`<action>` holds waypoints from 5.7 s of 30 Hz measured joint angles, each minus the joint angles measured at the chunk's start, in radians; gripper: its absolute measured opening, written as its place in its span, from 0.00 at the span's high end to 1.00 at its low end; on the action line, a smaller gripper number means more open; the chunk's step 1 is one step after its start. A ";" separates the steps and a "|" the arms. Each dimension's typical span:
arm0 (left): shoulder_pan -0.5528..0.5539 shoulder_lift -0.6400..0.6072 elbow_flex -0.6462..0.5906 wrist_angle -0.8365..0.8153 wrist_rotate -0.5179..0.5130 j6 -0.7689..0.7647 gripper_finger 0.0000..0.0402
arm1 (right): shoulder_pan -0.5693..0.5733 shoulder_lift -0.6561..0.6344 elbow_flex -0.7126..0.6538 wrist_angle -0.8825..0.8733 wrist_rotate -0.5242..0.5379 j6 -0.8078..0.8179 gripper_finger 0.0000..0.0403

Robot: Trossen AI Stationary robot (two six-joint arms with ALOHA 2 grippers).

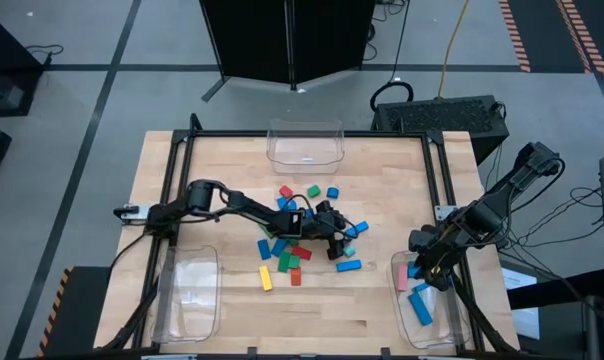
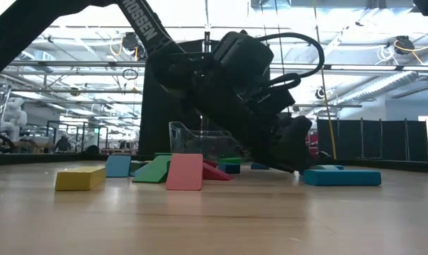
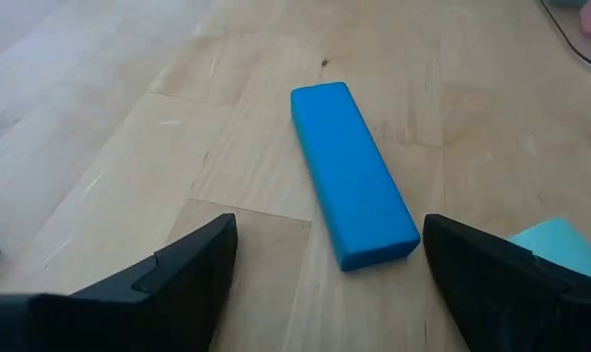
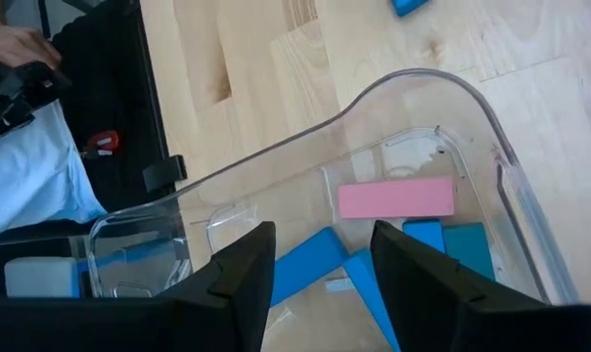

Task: Sort blocks by size
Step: Put the light blue rectangle block into the bottom right transparent bin

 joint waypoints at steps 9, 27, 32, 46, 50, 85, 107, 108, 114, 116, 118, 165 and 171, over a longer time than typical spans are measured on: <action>0.000 0.000 0.000 0.004 -0.012 0.017 0.32 | 0.000 0.000 0.000 -0.007 0.003 -0.001 0.59; 0.002 0.000 0.000 0.010 0.059 0.079 0.60 | 0.000 0.000 0.000 -0.008 0.013 -0.012 0.59; 0.003 0.000 0.000 0.010 0.062 0.078 0.69 | 0.000 0.000 0.000 -0.008 0.039 -0.030 0.59; 0.018 -0.009 0.000 -0.009 0.064 0.080 0.75 | 0.000 0.000 0.000 -0.004 0.267 -0.089 0.59; 0.022 -0.041 -0.003 -0.069 0.063 0.089 0.75 | 0.000 0.000 0.000 0.002 0.345 -0.123 0.59; 0.004 -0.352 -0.002 -0.406 0.316 0.193 0.76 | -0.003 0.233 0.001 0.215 0.946 -0.581 0.59; 0.089 -0.357 -0.002 -0.379 0.730 0.196 0.76 | -0.023 0.428 -0.001 0.452 0.899 -0.923 0.59; 0.092 -0.357 -0.002 -0.371 0.736 0.184 0.76 | -0.023 0.432 -0.001 0.451 0.906 -0.929 0.59; 0.107 -0.357 -0.003 -0.332 0.740 0.131 0.76 | -0.028 0.439 -0.002 0.440 0.938 -0.955 0.59; 0.114 -0.357 -0.003 -0.331 0.739 0.130 0.76 | -0.028 0.439 -0.002 0.427 0.967 -0.961 0.59; 0.124 -0.357 -0.003 -0.331 0.737 0.115 0.76 | -0.023 0.433 -0.002 0.396 1.008 -0.963 0.59; 0.147 -0.356 -0.002 -0.148 0.790 -0.038 0.76 | 0.024 0.406 0.000 0.414 1.202 -1.004 0.87; 0.154 -0.356 0.000 -0.185 0.785 0.000 0.73 | 0.024 0.406 -0.001 0.420 1.195 -1.004 0.89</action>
